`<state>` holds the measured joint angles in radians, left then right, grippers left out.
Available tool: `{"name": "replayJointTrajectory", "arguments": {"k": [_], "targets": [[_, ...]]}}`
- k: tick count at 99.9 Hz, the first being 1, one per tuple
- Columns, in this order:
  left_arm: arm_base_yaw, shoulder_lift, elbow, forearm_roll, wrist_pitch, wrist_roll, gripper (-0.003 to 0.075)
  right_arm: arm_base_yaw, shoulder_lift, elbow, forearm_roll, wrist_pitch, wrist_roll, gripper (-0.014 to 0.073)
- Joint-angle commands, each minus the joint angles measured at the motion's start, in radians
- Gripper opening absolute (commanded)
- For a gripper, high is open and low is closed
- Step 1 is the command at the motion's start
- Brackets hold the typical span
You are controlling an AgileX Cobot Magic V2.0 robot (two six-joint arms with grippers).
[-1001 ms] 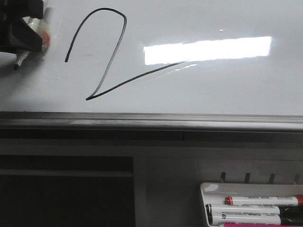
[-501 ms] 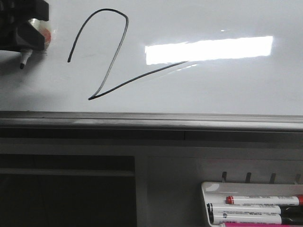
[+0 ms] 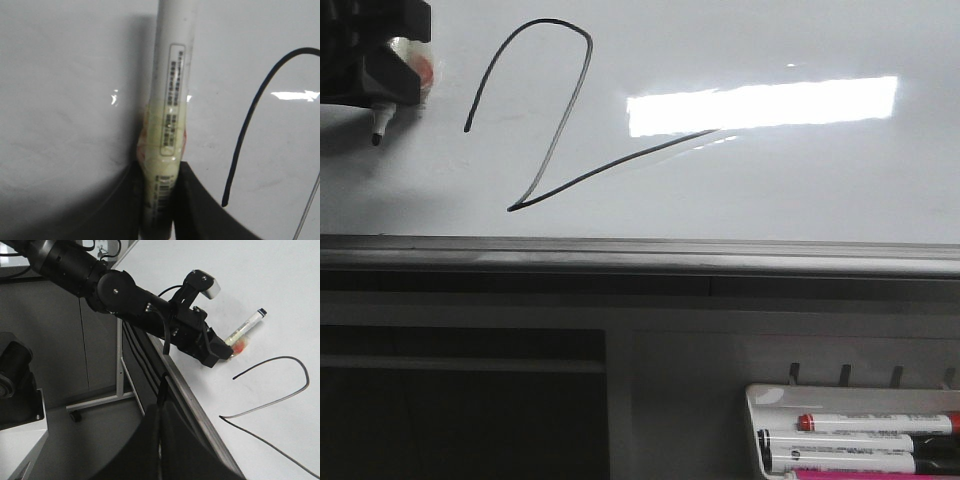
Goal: Write number 2 on whiteboard
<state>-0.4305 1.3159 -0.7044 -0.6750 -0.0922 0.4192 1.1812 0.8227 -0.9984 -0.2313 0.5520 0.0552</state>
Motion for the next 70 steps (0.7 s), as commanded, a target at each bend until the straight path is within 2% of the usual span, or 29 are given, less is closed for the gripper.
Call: {"name": "replayJointTrajectory", "arguments": {"k": [1,58,63,70], "targets": [[0.003,0.018,-0.026,-0.005,-0.053,-0.009,-0.002,-0.005,0.009,-0.021,-0.02,-0.08,0.002,-0.0068],[0.003,0.025,-0.026,-0.026,-0.073,-0.009,-0.0017,-0.005,0.043,-0.021,-0.02,-0.104,0.002,-0.0068],[0.003,0.025,-0.026,-0.026,-0.071,-0.009,0.0006,-0.005,0.043,-0.021,-0.02,-0.104,0.002,-0.0068],[0.003,0.025,-0.026,-0.026,-0.071,-0.009,0.0079,-0.005,0.043,-0.021,-0.02,-0.104,0.002,-0.0068]]}}
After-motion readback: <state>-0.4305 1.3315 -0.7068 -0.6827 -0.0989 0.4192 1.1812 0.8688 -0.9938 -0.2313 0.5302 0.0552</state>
